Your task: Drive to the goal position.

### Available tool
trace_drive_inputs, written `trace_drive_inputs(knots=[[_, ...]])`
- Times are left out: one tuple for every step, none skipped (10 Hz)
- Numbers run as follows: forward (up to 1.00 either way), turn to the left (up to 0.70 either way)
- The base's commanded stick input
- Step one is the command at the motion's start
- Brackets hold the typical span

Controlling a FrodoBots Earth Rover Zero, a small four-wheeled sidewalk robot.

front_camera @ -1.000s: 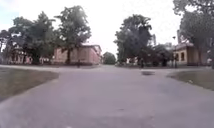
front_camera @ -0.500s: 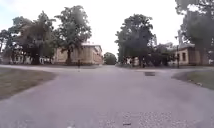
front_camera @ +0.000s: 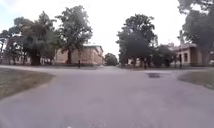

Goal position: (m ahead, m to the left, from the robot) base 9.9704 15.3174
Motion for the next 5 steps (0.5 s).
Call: trace_drive_inputs(knots=[[0.85, 0.0], [0.85, 0.0], [0.85, 0.0], [0.85, 0.0], [0.85, 0.0]])
